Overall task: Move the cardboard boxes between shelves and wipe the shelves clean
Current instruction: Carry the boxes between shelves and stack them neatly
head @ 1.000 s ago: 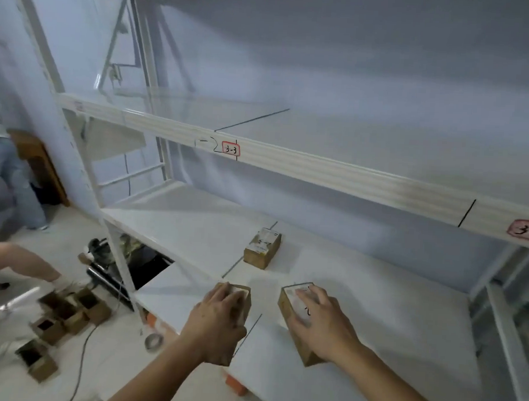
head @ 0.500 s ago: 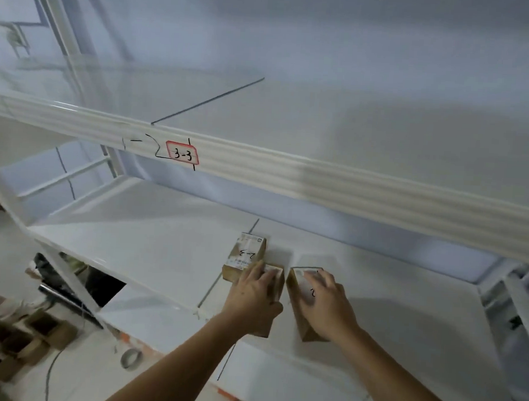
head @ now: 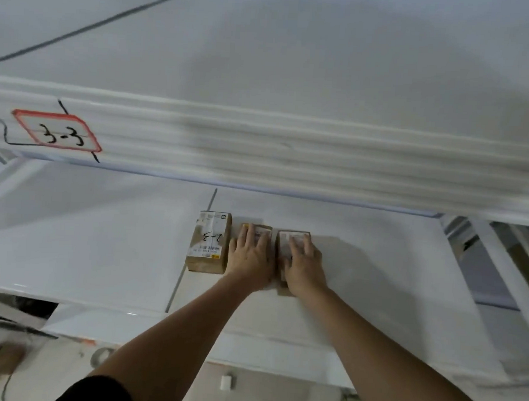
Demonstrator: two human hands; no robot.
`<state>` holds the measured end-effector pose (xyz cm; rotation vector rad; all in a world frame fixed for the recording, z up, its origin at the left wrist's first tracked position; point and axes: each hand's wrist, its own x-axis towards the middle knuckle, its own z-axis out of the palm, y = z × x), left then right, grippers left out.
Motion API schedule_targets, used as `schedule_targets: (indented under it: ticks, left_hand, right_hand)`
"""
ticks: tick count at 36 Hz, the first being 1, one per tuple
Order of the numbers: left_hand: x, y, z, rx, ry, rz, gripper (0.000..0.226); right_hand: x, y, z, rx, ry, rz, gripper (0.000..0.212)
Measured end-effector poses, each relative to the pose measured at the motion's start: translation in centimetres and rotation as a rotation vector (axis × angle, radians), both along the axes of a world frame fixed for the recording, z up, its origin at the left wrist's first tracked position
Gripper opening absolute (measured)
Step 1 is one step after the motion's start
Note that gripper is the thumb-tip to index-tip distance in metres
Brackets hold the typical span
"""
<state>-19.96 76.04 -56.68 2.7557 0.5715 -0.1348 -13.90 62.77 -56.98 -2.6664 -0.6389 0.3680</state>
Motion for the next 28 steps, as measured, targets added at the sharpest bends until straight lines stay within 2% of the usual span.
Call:
schedule_targets:
  ticks: [7, 13, 17, 21, 28]
  left_hand:
    - [1.0, 1.7, -0.2, 0.060, 0.038, -0.104, 0.074]
    - [1.7, 3.9, 0.0, 0.047, 0.023, -0.097, 0.065]
    - [1.7, 5.1, -0.4, 0.064, 0.027, -0.094, 0.067]
    - [1.5, 6.1, -0.5, 0.065, 0.007, -0.095, 0.057]
    - [0.4, 6.6, 1.4, 0.053, 0.041, -0.165, 0.051]
  right_hand:
    - [0.8, 1.4, -1.0, 0.030, -0.027, -0.023, 0.053]
    - [1.2, 3.1, -0.5, 0.089, -0.018, -0.079, 0.049]
    - [0.6, 4.8, -0.4, 0.140, 0.025, -0.093, 0.047]
    - [-0.3, 6.0, 0.1, 0.159, 0.065, -0.135, 0.045]
    - [-0.9, 5.1, 2.0, 0.172, 0.066, -0.142, 0.049]
